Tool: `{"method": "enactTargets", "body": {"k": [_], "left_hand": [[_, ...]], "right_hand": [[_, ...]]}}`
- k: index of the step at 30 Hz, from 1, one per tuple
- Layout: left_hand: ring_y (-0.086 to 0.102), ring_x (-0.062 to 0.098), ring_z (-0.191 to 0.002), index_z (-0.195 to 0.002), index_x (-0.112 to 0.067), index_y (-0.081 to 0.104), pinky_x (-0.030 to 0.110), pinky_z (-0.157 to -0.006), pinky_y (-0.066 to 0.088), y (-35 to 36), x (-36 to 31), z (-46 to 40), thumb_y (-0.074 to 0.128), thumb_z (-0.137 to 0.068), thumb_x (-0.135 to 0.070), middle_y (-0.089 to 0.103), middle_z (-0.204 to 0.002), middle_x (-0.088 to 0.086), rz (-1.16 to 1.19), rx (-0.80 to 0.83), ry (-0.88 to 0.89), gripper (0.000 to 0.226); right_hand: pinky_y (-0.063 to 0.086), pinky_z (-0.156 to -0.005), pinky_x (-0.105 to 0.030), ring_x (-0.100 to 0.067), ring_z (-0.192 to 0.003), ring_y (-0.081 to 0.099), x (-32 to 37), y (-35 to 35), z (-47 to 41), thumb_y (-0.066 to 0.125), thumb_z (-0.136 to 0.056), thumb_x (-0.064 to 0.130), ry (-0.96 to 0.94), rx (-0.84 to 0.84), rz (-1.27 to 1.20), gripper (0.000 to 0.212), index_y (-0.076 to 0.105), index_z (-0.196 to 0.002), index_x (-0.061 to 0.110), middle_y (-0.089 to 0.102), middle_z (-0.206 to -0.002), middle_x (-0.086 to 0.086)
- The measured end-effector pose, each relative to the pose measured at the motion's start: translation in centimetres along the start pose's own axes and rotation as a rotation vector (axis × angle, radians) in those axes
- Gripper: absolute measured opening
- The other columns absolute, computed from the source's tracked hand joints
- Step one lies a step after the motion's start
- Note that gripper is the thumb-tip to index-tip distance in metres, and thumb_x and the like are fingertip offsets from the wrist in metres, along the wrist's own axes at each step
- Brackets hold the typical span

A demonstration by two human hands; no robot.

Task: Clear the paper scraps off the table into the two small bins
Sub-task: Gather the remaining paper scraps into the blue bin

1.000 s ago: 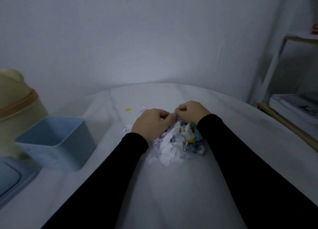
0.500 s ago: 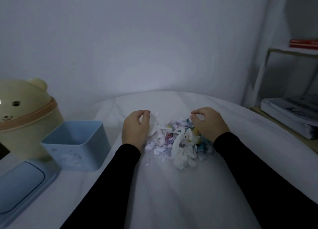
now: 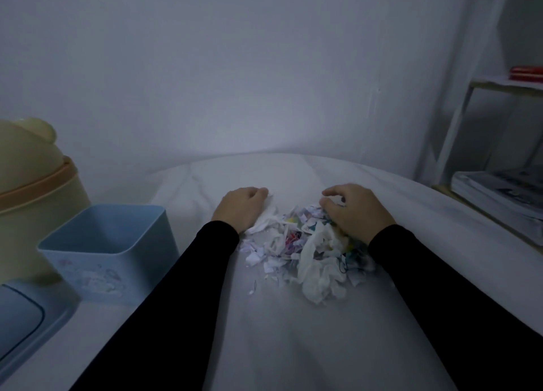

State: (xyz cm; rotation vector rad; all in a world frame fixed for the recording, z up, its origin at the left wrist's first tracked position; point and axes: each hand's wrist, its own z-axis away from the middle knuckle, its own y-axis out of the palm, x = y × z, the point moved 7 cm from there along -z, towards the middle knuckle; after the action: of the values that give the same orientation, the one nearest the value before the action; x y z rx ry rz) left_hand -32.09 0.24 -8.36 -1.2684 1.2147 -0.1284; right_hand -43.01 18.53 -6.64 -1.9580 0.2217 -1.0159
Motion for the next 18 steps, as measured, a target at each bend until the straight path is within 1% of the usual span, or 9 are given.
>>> {"method": "enactTargets", "body": {"k": [2,4,6,8,10,12,13,16,18], "left_hand": [[0.055,0.025,-0.079,-0.070,-0.011,0.052,0.030,-0.067,0.035,0.3,-0.8,0.0,0.040,-0.096,-0.036,0.061,-0.078,0.009,-0.058,0.026,0.076,0.039],[0.048,0.021,-0.063,-0.064,-0.009,0.049,0.032,-0.060,0.031,0.3,-1.7,0.3,0.044,-0.095,-0.035,0.056,-0.066,0.011,-0.064,0.014,0.150,0.041],[0.051,0.018,-0.059,-0.070,-0.008,0.063,0.032,-0.061,0.037,0.2,-2.5,0.6,0.048,-0.093,-0.035,0.062,-0.064,0.010,-0.005,-0.017,0.212,0.039],[0.062,0.017,-0.067,-0.076,-0.011,0.073,0.026,-0.066,0.043,0.1,-3.0,1.0,0.053,-0.092,-0.033,0.070,-0.068,0.000,0.115,-0.045,0.238,0.034],[0.066,0.011,-0.073,-0.074,-0.014,0.075,0.021,-0.069,0.047,-0.4,-3.0,1.5,0.056,-0.092,-0.030,0.071,-0.071,-0.010,0.247,-0.099,0.243,0.030],[0.065,0.007,-0.077,-0.079,-0.017,0.075,0.015,-0.071,0.046,-1.0,-2.7,1.6,0.055,-0.093,-0.027,0.071,-0.078,-0.009,0.345,-0.152,0.229,0.026],[0.064,0.006,-0.084,-0.084,-0.018,0.075,0.013,-0.075,0.044,-1.1,-2.5,1.5,0.054,-0.094,-0.027,0.072,-0.086,-0.008,0.377,-0.142,0.222,0.025],[0.052,0.004,-0.119,-0.111,-0.021,0.070,0.019,-0.101,0.035,0.2,-2.7,1.1,0.047,-0.097,-0.032,0.061,-0.127,-0.009,0.344,0.028,0.241,0.029],[0.045,0.003,-0.126,-0.124,-0.021,0.064,0.019,-0.105,0.028,1.4,-3.2,1.2,0.043,-0.098,-0.038,0.054,-0.137,-0.009,0.229,0.150,0.248,0.037]], "right_hand": [[0.038,-0.107,-0.034,-0.024,-0.125,0.048,-0.4,0.1,-0.8,0.054,-0.090,0.038,0.012,0.030,0.031,0.045,0.058,-0.127,0.014,0.054,-0.136,-0.007],[0.036,-0.109,-0.037,-0.024,-0.129,0.046,-1.1,0.7,-1.1,0.050,-0.091,0.046,0.056,0.095,0.080,0.054,0.052,-0.133,0.013,0.050,-0.142,-0.006],[0.035,-0.109,-0.037,-0.024,-0.130,0.046,-1.8,1.2,-1.1,0.046,-0.093,0.048,0.086,0.136,0.139,0.056,0.048,-0.138,0.014,0.047,-0.145,-0.006],[0.035,-0.109,-0.038,-0.025,-0.129,0.047,-1.8,1.3,-1.1,0.045,-0.094,0.045,0.076,0.119,0.143,0.053,0.048,-0.138,0.015,0.048,-0.144,-0.006],[0.037,-0.108,-0.038,-0.024,-0.128,0.048,-1.6,1.1,-1.3,0.047,-0.093,0.041,0.056,0.087,0.107,0.049,0.051,-0.136,0.017,0.051,-0.141,-0.006],[0.035,-0.109,-0.039,-0.025,-0.130,0.043,-1.6,0.9,-1.5,0.049,-0.092,0.040,0.034,0.064,0.106,0.047,0.051,-0.135,0.020,0.048,-0.143,-0.005],[0.033,-0.110,-0.040,-0.027,-0.133,0.038,-1.5,0.9,-1.6,0.049,-0.091,0.042,0.024,0.071,0.138,0.049,0.049,-0.136,0.022,0.043,-0.146,-0.004],[0.026,-0.109,-0.042,-0.029,-0.137,0.027,-1.8,1.0,-1.6,0.046,-0.091,0.052,0.047,0.159,0.242,0.058,0.038,-0.143,0.027,0.035,-0.151,-0.005],[0.025,-0.109,-0.041,-0.029,-0.137,0.028,-2.0,1.1,-1.5,0.044,-0.092,0.054,0.081,0.197,0.259,0.059,0.038,-0.144,0.026,0.039,-0.147,-0.012]]}}
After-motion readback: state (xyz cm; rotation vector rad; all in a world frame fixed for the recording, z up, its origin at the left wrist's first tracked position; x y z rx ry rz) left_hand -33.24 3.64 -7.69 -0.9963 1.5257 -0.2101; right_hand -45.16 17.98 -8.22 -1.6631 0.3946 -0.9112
